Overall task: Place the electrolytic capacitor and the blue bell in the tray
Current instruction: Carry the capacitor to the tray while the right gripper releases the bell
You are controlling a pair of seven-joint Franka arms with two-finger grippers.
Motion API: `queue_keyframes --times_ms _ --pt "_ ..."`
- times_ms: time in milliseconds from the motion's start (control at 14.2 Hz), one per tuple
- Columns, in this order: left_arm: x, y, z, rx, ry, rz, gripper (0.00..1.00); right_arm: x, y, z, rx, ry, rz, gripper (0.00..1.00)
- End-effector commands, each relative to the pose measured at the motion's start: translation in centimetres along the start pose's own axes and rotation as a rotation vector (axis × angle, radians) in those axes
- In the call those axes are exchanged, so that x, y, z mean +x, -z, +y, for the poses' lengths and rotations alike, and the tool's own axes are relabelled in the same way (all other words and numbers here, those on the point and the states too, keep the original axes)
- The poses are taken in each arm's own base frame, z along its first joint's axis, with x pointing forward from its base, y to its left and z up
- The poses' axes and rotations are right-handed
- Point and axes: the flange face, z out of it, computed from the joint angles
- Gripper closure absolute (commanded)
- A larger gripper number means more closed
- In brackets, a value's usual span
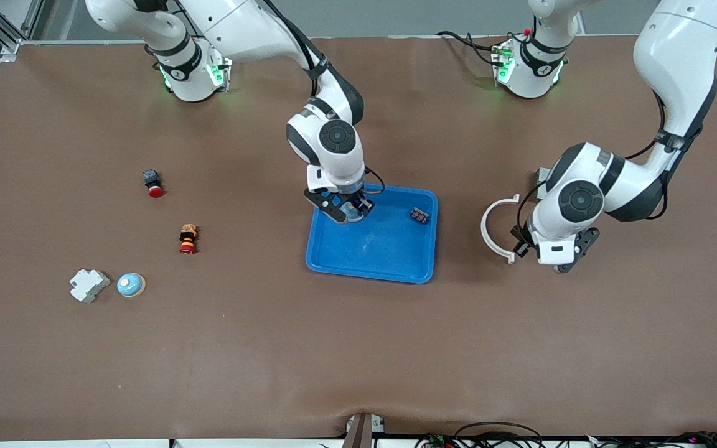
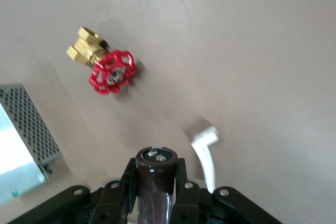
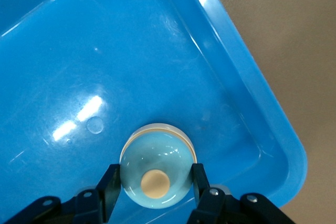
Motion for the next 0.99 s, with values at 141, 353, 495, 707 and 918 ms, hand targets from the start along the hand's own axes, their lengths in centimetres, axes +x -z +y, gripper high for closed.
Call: queue_keyframes --times_ms 141,353,495,707,918 --pt "-5.6 3.1 3.9 -0.053 0.115 -0.037 1.00 -0.4 -0.6 -0.6 0.009 -0.013 0.020 1.00" --pt "-9.1 3.5 7.7 -0.083 0.231 -0.082 1.00 -0.3 -0.9 -0.5 0.007 -0.013 0.020 1.00" --pt "-11.7 3.4 10.2 -0.095 0.284 -0.115 1.00 -0.3 -1.3 -0.5 0.003 -0.013 0.020 1.00" --pt "-16.2 2.8 12.9 -0.107 0.320 -0.145 1.00 -0.2 -1.1 -0.6 0.006 -0.016 0.019 0.70" --pt "-18.1 0.4 14.2 -0.112 0.349 -0.126 1.00 -0.2 -1.2 -0.7 0.006 -0.041 0.024 0.00"
